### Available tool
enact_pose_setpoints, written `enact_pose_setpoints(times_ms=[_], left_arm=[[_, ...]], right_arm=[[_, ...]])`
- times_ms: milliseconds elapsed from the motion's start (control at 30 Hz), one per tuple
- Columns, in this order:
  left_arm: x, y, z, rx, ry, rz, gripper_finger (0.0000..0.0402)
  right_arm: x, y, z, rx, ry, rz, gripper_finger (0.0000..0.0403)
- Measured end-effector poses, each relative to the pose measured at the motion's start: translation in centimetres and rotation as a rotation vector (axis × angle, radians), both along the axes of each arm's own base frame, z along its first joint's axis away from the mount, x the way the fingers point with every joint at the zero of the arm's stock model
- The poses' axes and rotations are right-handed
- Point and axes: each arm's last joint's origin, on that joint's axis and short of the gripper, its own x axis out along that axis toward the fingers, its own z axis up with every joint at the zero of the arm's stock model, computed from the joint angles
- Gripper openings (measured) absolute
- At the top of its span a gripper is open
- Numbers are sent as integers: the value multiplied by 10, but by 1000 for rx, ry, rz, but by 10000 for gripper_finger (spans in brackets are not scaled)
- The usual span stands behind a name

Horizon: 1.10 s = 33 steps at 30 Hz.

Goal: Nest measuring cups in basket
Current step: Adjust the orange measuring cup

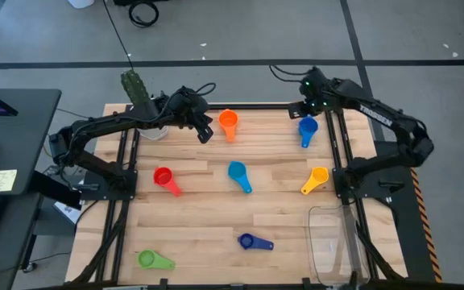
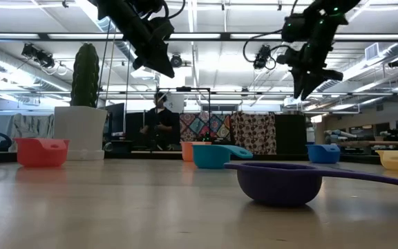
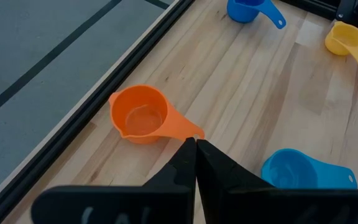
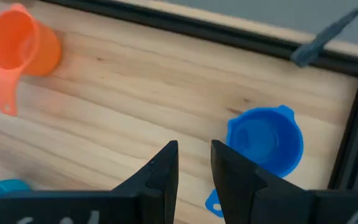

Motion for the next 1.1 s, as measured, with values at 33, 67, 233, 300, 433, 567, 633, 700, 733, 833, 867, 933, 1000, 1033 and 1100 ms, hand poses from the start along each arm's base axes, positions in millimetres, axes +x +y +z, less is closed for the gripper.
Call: enact_pose_setpoints(times_ms=[33, 67, 233, 300, 433, 567, 633, 700, 733, 833, 867, 933, 1000, 1033, 1100], left_arm=[[0, 0, 0, 0, 0, 0, 14], [0, 0, 0, 0, 0, 0, 14], [0, 0, 0, 0, 0, 0, 14], [0, 0, 0, 0, 0, 0, 14], [0, 0, 0, 0, 0, 0, 14], [0, 0, 0, -1, 0, 0, 14], [0, 0, 0, -1, 0, 0, 14], [0, 0, 0, -1, 0, 0, 14], [0, 0, 0, -1, 0, 0, 14], [0, 0, 0, 0, 0, 0, 14], [0, 0, 0, 0, 0, 0, 14], [0, 0, 0, -1, 0, 0, 14], [0, 0, 0, -1, 0, 0, 14], [0, 0, 0, -1, 1, 0, 14], [0, 0, 0, -1, 0, 0, 14]], right_arm=[[3, -4, -2, 21, 9, -17, 99], [6, -7, -5, 40, 19, -32, 99], [16, -21, -29, 129, 101, -38, 99], [19, -24, -39, 168, 143, -29, 99], [25, -30, -56, 220, 197, -17, 99], [29, -35, -70, 263, 240, -26, 99], [29, -35, -77, 293, 280, -46, 98], [30, -36, -83, 316, 312, -48, 96], [30, -37, -87, 326, 322, -47, 95], [32, -39, -94, 347, 343, -47, 94], [32, -40, -96, 349, 351, -48, 93], [33, -41, -101, 357, 362, -49, 93], [33, -42, -103, 354, 380, -52, 93], [33, -43, -103, 342, 395, -51, 93], [32, -43, -103, 322, 411, -57, 93]])
